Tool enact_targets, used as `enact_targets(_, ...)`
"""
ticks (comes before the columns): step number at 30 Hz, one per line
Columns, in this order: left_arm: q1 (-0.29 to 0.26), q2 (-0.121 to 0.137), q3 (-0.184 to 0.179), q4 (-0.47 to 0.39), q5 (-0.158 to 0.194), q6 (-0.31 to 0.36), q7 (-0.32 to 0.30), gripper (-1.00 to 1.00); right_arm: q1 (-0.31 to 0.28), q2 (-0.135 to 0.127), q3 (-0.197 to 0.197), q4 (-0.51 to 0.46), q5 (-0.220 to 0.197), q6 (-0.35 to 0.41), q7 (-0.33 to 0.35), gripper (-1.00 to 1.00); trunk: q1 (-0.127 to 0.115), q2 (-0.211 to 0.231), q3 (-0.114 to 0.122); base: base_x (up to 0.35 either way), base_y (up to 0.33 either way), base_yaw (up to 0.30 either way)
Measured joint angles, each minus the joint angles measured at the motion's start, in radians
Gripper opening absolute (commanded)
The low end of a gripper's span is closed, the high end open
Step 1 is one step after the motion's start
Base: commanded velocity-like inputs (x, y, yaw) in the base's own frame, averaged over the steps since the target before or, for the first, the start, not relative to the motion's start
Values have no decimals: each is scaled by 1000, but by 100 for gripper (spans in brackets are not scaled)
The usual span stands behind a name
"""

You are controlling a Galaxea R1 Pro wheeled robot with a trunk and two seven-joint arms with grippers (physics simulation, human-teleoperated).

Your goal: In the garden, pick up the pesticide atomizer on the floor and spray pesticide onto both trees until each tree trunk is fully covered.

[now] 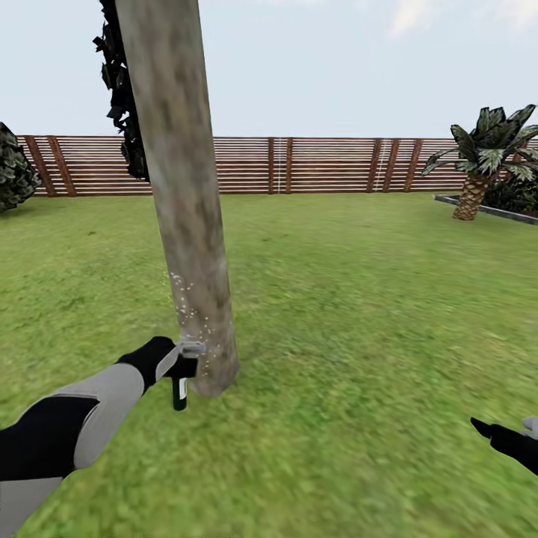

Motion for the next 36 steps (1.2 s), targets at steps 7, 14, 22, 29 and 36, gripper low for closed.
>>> enact_targets(7, 1, -5, -2, 2, 49, -2, 0, -100, 0, 0, 0, 0, 0, 0, 0, 100, 0, 0, 0, 0, -95, 44)
enact_targets(14, 2, -5, -3, 2, 55, -2, 0, -100, 0, 0, 0, 0, 0, 0, 0, 100, 0, 0, 0, 0, -314, 217)
enact_targets(22, 1, -5, -3, 2, 58, -2, 0, -100, 0, 1, 0, 0, 0, 0, 0, 100, 0, 0, 0, 0, -328, 100)
enact_targets(29, 2, -5, -3, 2, 58, -1, 0, -100, 0, 1, 0, 0, 0, 0, 0, 100, 0, 0, 0, 0, -329, 266)
enact_targets(36, 16, -6, -3, 2, 59, -3, 0, -100, 0, 1, 0, 0, 0, 0, 0, 100, 0, 0, 0, 11, -134, 260)
